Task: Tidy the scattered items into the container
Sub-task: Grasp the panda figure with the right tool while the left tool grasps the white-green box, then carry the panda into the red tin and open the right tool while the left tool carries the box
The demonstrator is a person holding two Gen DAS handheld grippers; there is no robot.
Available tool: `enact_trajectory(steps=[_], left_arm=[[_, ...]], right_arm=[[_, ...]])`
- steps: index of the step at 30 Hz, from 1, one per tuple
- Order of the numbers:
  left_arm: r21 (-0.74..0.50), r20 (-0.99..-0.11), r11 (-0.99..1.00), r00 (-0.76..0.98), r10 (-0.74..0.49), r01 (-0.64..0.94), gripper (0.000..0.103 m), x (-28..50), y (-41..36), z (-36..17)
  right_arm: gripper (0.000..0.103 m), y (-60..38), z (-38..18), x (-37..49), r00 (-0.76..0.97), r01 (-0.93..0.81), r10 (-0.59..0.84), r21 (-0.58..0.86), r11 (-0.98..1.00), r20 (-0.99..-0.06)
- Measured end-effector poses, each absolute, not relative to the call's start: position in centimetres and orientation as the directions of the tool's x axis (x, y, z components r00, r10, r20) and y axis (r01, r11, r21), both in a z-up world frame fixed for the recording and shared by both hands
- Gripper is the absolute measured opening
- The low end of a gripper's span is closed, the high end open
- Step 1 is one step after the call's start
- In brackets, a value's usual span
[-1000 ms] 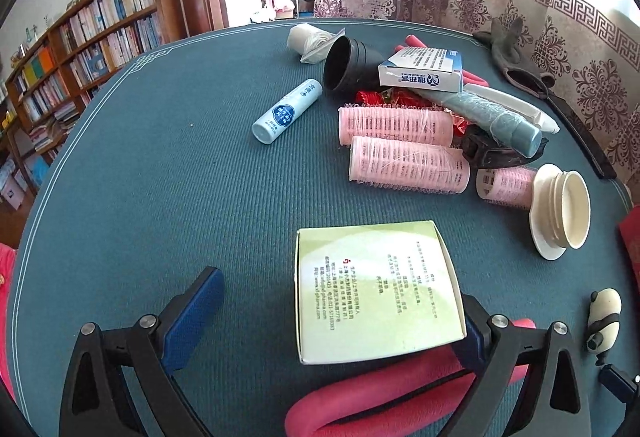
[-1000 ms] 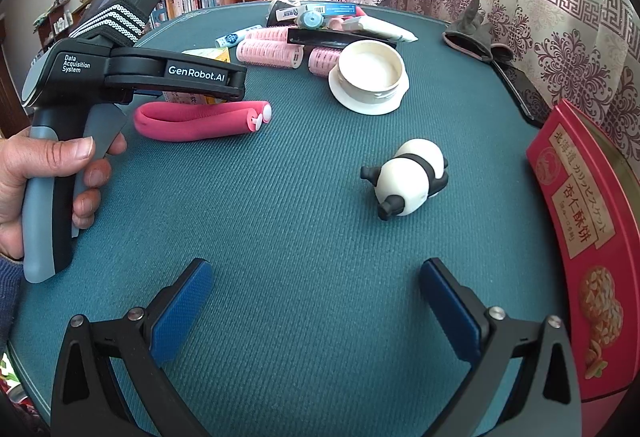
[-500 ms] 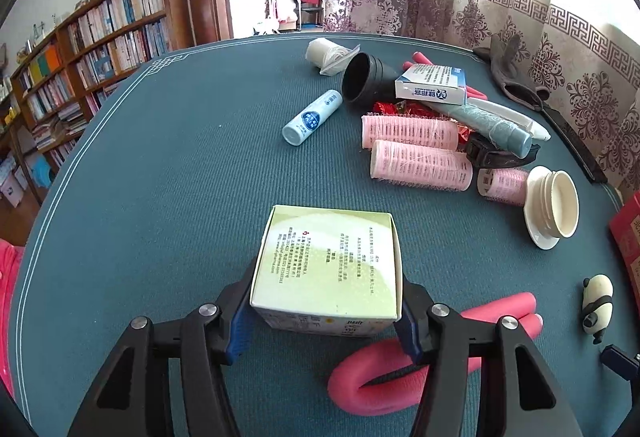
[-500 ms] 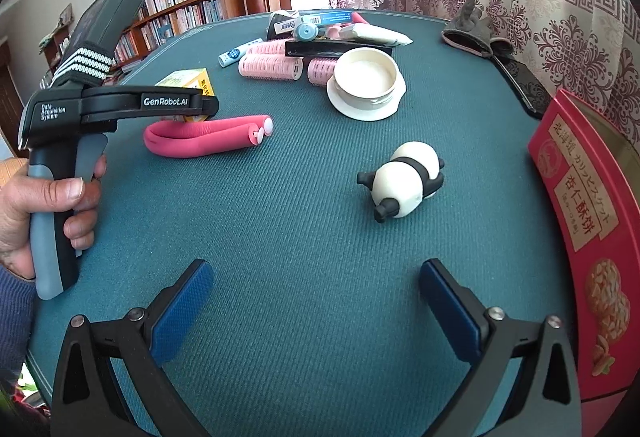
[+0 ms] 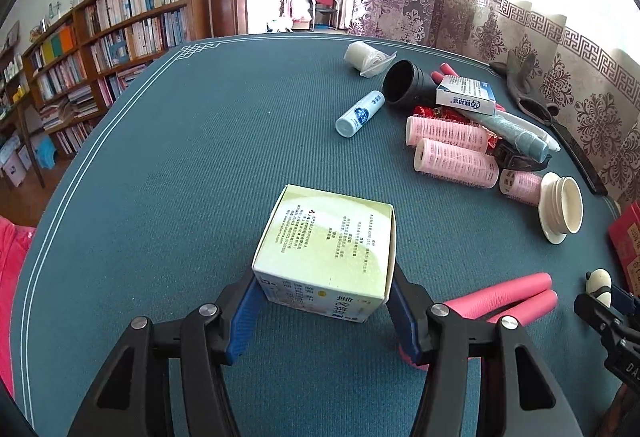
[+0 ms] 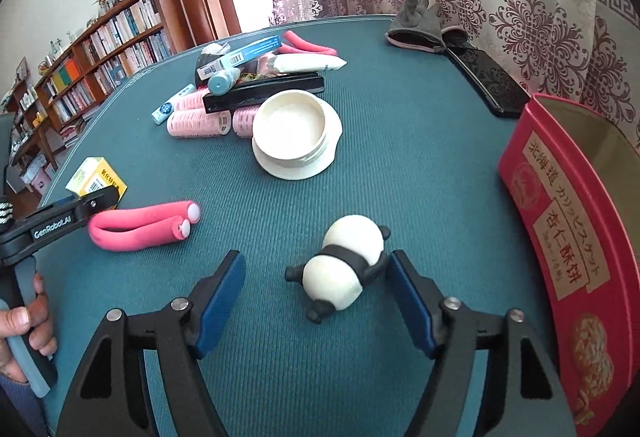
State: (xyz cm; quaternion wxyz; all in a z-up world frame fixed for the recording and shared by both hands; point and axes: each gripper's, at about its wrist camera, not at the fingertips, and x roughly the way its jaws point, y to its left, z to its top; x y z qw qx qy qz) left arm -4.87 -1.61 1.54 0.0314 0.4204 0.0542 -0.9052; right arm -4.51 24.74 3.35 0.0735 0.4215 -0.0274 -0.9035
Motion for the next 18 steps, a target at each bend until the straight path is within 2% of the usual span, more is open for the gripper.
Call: enact_trajectory(steps=[4, 11, 18], left_arm=[[-0.071, -0.766, -0.992, -0.642, -0.014, 0.107, 0.060, -4.7, -1.8, 1.5], [-0.074, -0.764, -0.992, -0.645, -0.006, 0.097, 0.060, -4.1, -1.0, 2.1], [-0.060, -0.733, -0.997, -0.680, 0.007, 0.055, 0.060, -2.9, 0.9, 4.4]], right_arm=[[0.044, 25.1, 3.2, -4.7, -0.641, 0.068, -0.104, 0.079, -0.995, -0.760], [0.036, 25.6, 3.8, -2.5, -0.655, 0.094, -0.142, 0.107, -0.990, -0.742], [0.036, 26.2, 6.1, 0.3, -0.689, 0.127, -0.203, 0.160, -0.979, -0.696]])
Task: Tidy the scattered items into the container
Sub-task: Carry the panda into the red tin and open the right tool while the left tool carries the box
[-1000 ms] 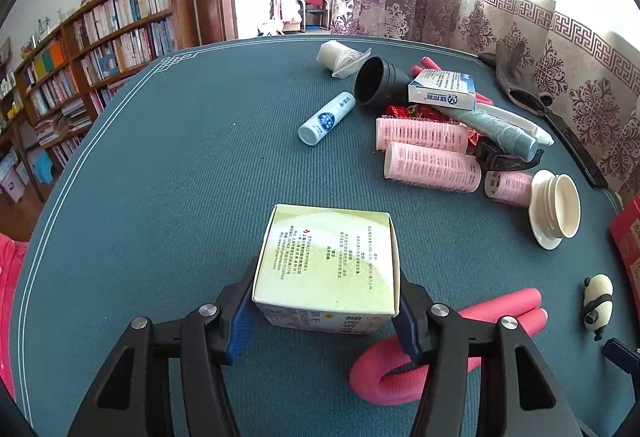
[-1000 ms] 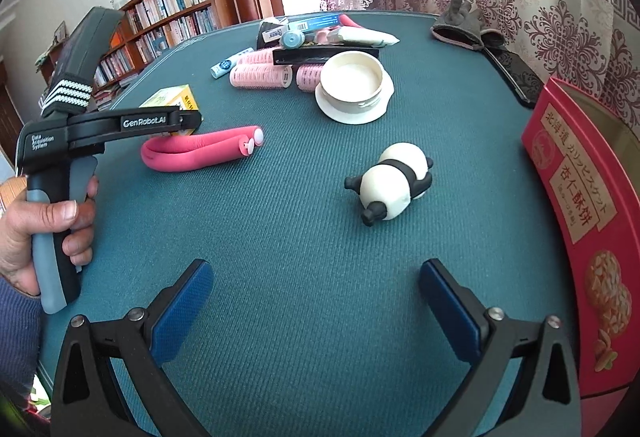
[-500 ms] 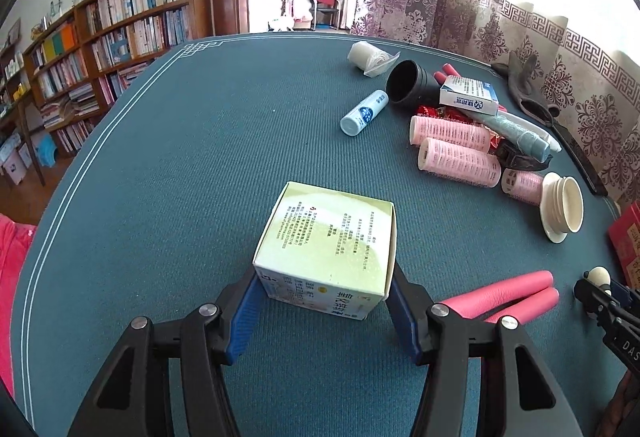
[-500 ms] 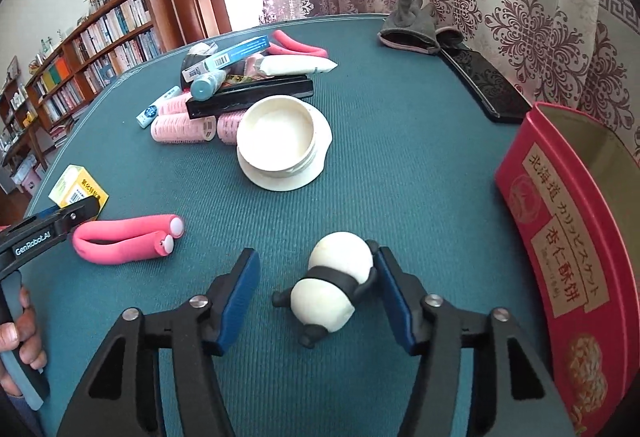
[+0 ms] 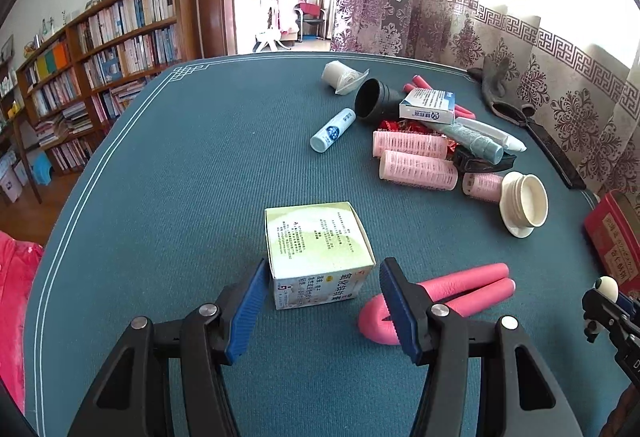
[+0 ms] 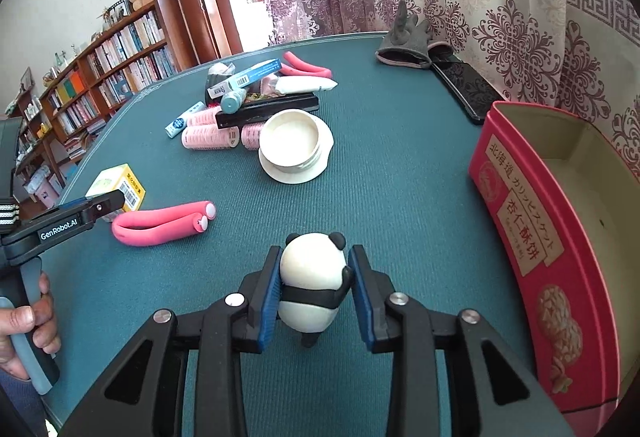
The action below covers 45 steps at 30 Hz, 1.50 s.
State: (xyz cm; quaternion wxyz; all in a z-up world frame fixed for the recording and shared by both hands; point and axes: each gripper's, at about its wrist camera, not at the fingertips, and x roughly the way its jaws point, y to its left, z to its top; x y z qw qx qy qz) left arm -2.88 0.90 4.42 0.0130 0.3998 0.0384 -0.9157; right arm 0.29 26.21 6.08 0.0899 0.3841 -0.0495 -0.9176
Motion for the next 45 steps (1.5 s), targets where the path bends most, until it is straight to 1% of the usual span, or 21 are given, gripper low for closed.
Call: enact_trajectory(steps=[6, 12, 18, 22, 25, 27, 30, 32, 33, 34, 40, 43, 45], left_arm=[[-0.055, -0.704, -0.998, -0.708, 0.046, -0.011, 0.060, -2.0, 3.9, 6.9], [-0.053, -0.695, -0.992, -0.708, 0.121, -0.117, 0.060, -1.9, 8.7, 8.3], [-0.060, -0.700, -0.971, -0.684, 0.206, -0.232, 0.060, -1.6, 13.8, 8.9], [-0.094, -0.702, -0.953, -0.659, 0.269, -0.288, 0.060, -1.6, 16.5, 9.3], [-0.087, -0.699, -0.948, -0.659, 0.277, -0.307, 0.060, -1.6, 17.8, 9.5], [-0.071, -0.693, -0.955, -0.674, 0.255, -0.288, 0.060, -1.5, 17.6, 9.6], [-0.027, -0.686, -0.977, -0.707, 0.172, -0.211, 0.060, -1.6, 16.0, 9.5], [-0.009, -0.692, -0.989, -0.714, 0.113, -0.148, 0.065, -2.0, 13.9, 9.1], [-0.007, -0.698, -0.994, -0.711, 0.085, -0.112, 0.068, -2.2, 12.6, 8.8], [-0.007, -0.704, -0.997, -0.708, 0.059, -0.077, 0.069, -2.3, 11.3, 8.5], [-0.016, -0.744, -0.990, -0.663, -0.083, 0.142, 0.069, -2.6, 3.5, 6.0], [-0.039, -0.762, -0.977, -0.639, -0.106, 0.209, 0.070, -3.1, 1.2, 4.8], [-0.045, -0.774, -0.977, -0.625, -0.099, 0.211, 0.070, -3.7, 0.9, 3.9]], right_arm=[[0.036, 28.3, 10.1, 2.9, -0.782, 0.105, -0.185, 0.166, -0.980, -0.595], [0.036, 33.7, 12.8, 5.4, -0.855, -0.021, -0.063, 0.155, -0.988, -0.514], [0.036, 39.8, 12.7, 7.5, -0.863, -0.164, 0.059, 0.167, -0.972, -0.502], [0.036, 42.9, 12.0, 8.8, -0.855, -0.227, 0.103, 0.187, -0.956, -0.509], [0.036, 44.3, 11.5, 9.3, -0.845, -0.249, 0.112, 0.200, -0.948, -0.523], [0.036, 44.6, 11.5, 9.5, -0.846, -0.242, 0.107, 0.198, -0.950, -0.522], [0.036, 44.4, 11.4, 9.5, -0.849, -0.227, 0.103, 0.183, -0.956, -0.518], [0.036, 44.1, 11.1, 9.2, -0.846, -0.214, 0.091, 0.178, -0.960, -0.525], [0.036, 44.0, 10.8, 9.0, -0.844, -0.207, 0.081, 0.182, -0.961, -0.530], [0.036, 43.9, 10.6, 8.8, -0.841, -0.202, 0.073, 0.185, -0.962, -0.535], [0.036, 43.4, 9.9, 7.9, -0.829, -0.201, 0.068, 0.182, -0.963, -0.555], [0.036, 43.2, 9.9, 7.6, -0.825, -0.213, 0.079, 0.179, -0.961, -0.559], [0.036, 43.0, 9.9, 7.4, -0.822, -0.216, 0.082, 0.176, -0.961, -0.563]])
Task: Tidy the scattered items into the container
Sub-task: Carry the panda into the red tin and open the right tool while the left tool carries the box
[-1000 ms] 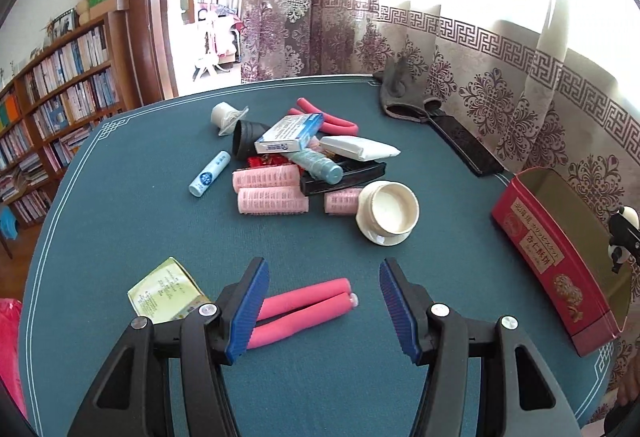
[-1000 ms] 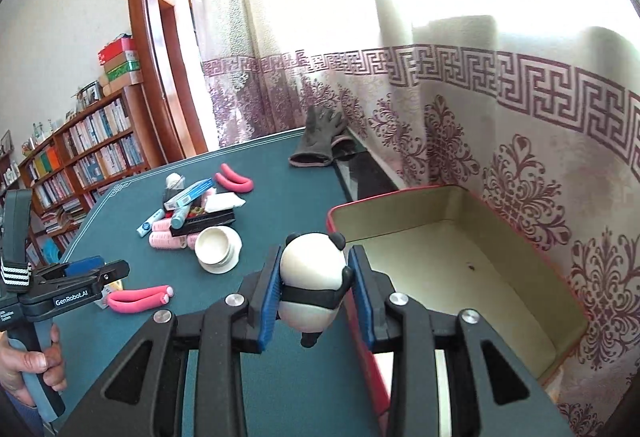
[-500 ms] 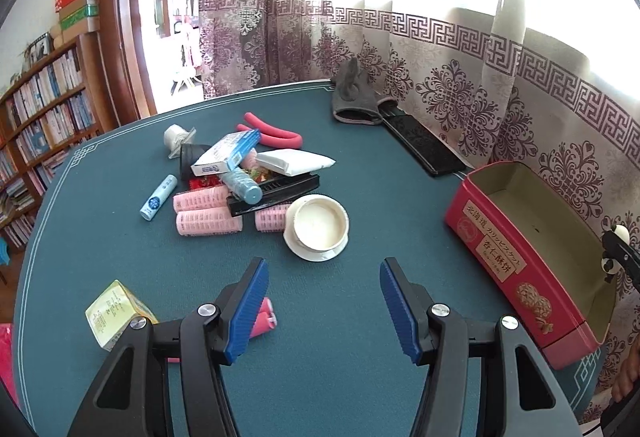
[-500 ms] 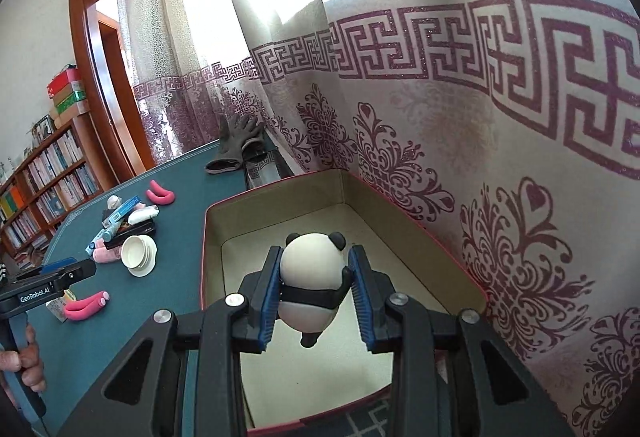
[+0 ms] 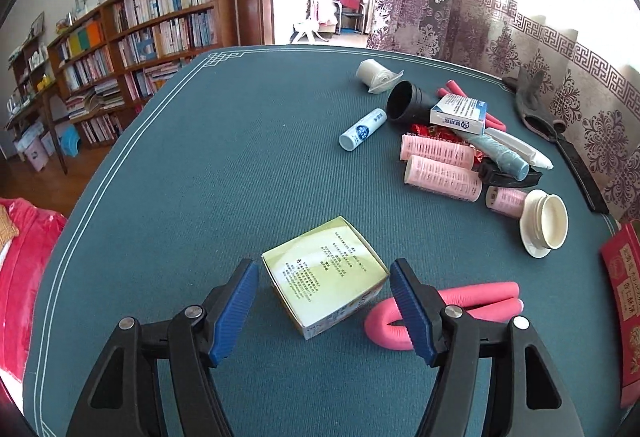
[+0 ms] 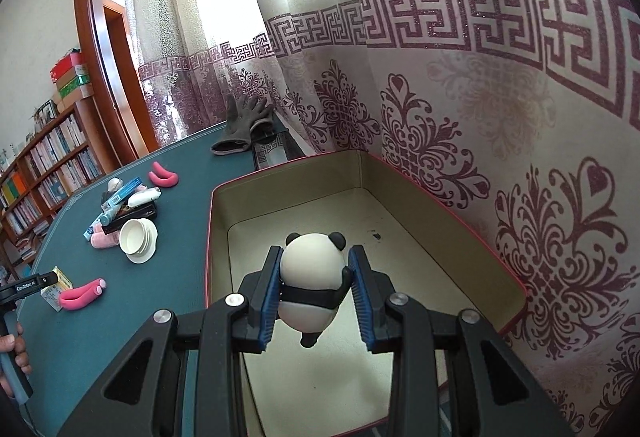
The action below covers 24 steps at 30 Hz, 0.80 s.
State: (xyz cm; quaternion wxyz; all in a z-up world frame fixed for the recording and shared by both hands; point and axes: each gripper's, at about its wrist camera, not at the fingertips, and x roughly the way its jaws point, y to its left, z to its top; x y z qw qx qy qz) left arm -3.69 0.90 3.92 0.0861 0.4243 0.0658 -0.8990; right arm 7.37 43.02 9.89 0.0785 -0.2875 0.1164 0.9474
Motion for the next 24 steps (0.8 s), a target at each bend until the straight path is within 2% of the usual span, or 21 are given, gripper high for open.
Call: enact_trajectory(steps=[5, 8, 9, 10, 12, 18, 24], left_arm=[[-0.026, -0.797, -0.979, -0.596, -0.101, 0.201, 0.070, -5.5, 1.1, 2.1], [-0.067, -0.814, -0.972, -0.576, -0.077, 0.225, 0.069, -6.2, -0.1, 1.0], [-0.074, -0.805, -0.971, -0.588, -0.076, 0.227, 0.067, -6.1, -0.3, 0.9], [-0.071, -0.803, -0.971, -0.590, -0.080, 0.229, 0.059, -6.1, -0.5, 1.0], [-0.080, -0.800, -0.970, -0.595, -0.075, 0.230, 0.058, -6.1, -0.8, 1.1], [-0.084, -0.762, -0.975, -0.643, -0.069, 0.205, 0.057, -5.1, 0.1, 3.2], [-0.093, -0.715, -0.993, -0.699, 0.012, 0.078, 0.057, -4.4, 5.1, 6.9]], right_arm=[[0.036, 42.4, 9.7, 7.1, -0.812, -0.220, 0.087, 0.165, -0.961, -0.577], [0.036, 42.3, 9.6, 7.0, -0.803, -0.228, 0.099, 0.150, -0.962, -0.587], [0.036, 42.3, 9.6, 6.9, -0.800, -0.232, 0.104, 0.145, -0.962, -0.590], [0.036, 42.4, 9.6, 6.9, -0.798, -0.235, 0.108, 0.142, -0.962, -0.593], [0.036, 42.5, 9.5, 6.7, -0.793, -0.242, 0.114, 0.138, -0.960, -0.598], [0.036, 42.7, 9.2, 6.6, -0.787, -0.238, 0.104, 0.143, -0.961, -0.609], [0.036, 43.4, 9.1, 7.1, -0.786, -0.234, 0.096, 0.150, -0.961, -0.610]])
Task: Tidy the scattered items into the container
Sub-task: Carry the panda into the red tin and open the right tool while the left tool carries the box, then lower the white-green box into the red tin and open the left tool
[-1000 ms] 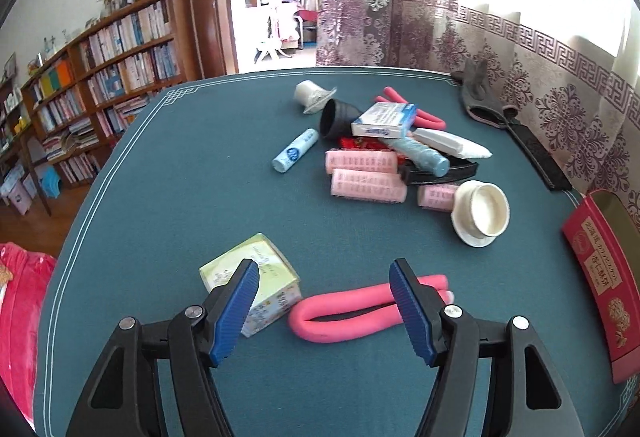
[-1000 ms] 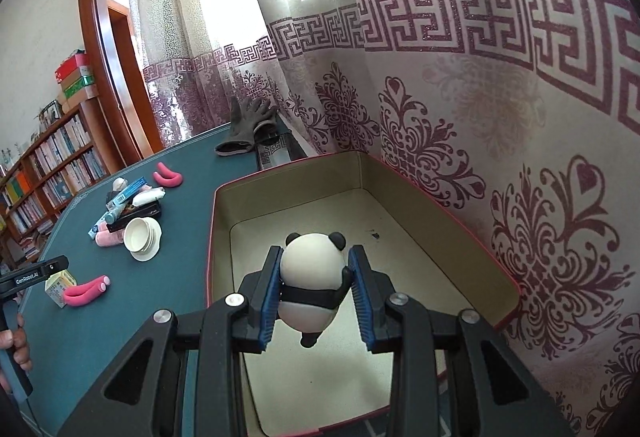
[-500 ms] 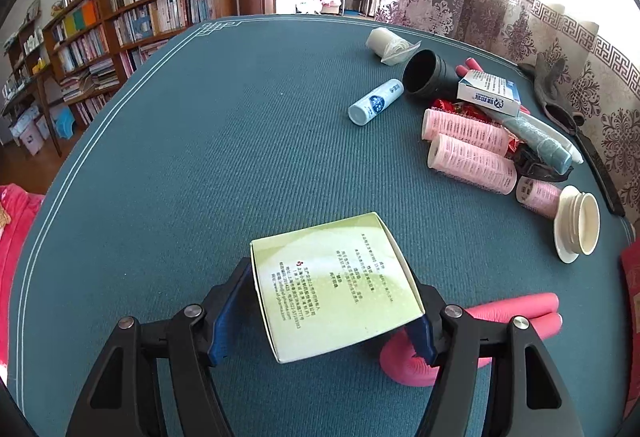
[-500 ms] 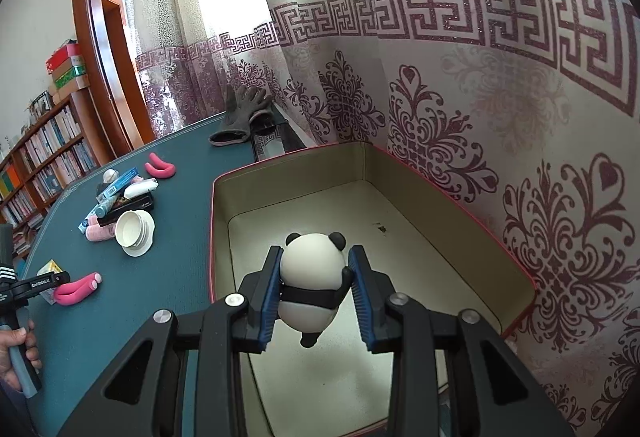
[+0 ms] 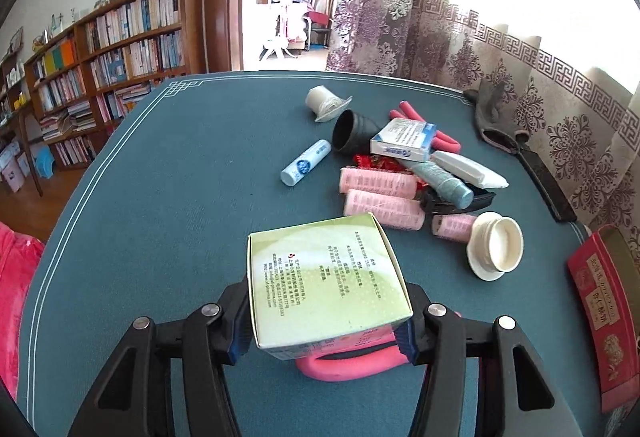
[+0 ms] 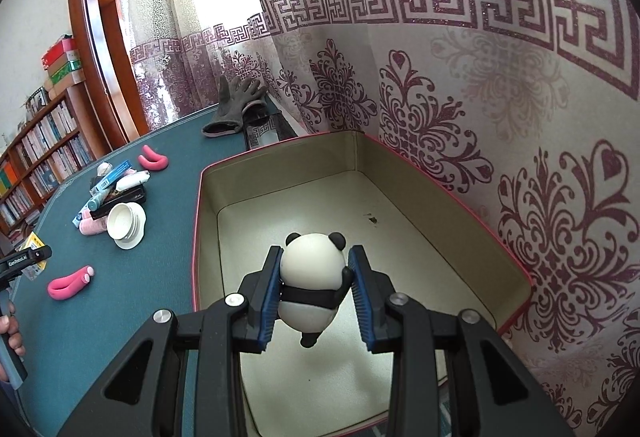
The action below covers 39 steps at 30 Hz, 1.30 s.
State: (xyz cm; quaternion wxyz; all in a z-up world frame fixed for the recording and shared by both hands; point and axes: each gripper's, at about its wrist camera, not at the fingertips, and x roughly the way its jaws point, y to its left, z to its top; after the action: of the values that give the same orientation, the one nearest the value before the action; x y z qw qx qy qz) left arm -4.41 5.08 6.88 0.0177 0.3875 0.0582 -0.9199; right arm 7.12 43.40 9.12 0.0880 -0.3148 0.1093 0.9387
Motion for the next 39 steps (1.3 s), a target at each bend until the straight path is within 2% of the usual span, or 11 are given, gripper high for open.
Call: enact_trajectory(steps=[11, 21, 23, 24, 25, 26, 29, 30, 31, 39], left_arm=[[-0.090, -0.665, -0.937, -0.680, 0.308, -0.337, 0.058, -3.6, 22.1, 11.5], [-0.115, -0.674, -0.831, -0.573, 0.467, -0.544, 0.059, -3.8, 33.7, 11.9], [-0.116, -0.683, -0.817, -0.551, 0.479, -0.565, 0.071, -3.9, 35.3, 11.6], [-0.116, -0.684, -0.814, -0.548, 0.481, -0.569, 0.084, -3.9, 35.8, 11.4], [-0.115, -0.680, -0.814, -0.552, 0.483, -0.570, 0.087, -3.9, 36.2, 11.3], [-0.113, -0.676, -0.815, -0.557, 0.483, -0.569, 0.087, -3.8, 36.4, 11.3], [-0.089, -0.679, -0.827, -0.574, 0.459, -0.555, 0.087, -3.6, 36.3, 10.9], [-0.080, -0.686, -0.832, -0.575, 0.446, -0.549, 0.092, -3.6, 36.2, 10.6], [-0.074, -0.698, -0.835, -0.570, 0.434, -0.545, 0.103, -3.6, 36.0, 10.2], [0.050, -0.719, -0.865, -0.619, 0.316, -0.500, 0.103, -2.3, 32.1, 8.6]], right_arm=[[0.036, 46.2, 9.9, 8.3, -0.810, -0.234, 0.084, 0.188, -0.954, -0.581], [0.037, 47.0, 9.6, 8.9, -0.818, -0.190, 0.033, 0.215, -0.958, -0.574], [0.045, 47.1, 9.7, 9.3, -0.820, -0.186, 0.033, 0.211, -0.960, -0.572], [0.060, 47.0, 9.8, 9.5, -0.822, -0.189, 0.041, 0.204, -0.961, -0.568], [0.075, 47.1, 9.9, 10.0, -0.826, -0.196, 0.052, 0.198, -0.960, -0.562], [0.079, 47.1, 10.1, 10.4, -0.830, -0.200, 0.062, 0.193, -0.961, -0.555], [0.079, 46.9, 10.4, 11.5, -0.828, -0.197, 0.078, 0.158, -0.968, -0.555], [0.079, 46.7, 10.4, 11.8, -0.826, -0.198, 0.083, 0.149, -0.969, -0.558], [0.079, 46.5, 10.3, 12.1, -0.823, -0.197, 0.084, 0.144, -0.970, -0.562], [0.080, 45.8, 10.4, 13.4, -0.809, -0.227, 0.097, 0.155, -0.962, -0.579]])
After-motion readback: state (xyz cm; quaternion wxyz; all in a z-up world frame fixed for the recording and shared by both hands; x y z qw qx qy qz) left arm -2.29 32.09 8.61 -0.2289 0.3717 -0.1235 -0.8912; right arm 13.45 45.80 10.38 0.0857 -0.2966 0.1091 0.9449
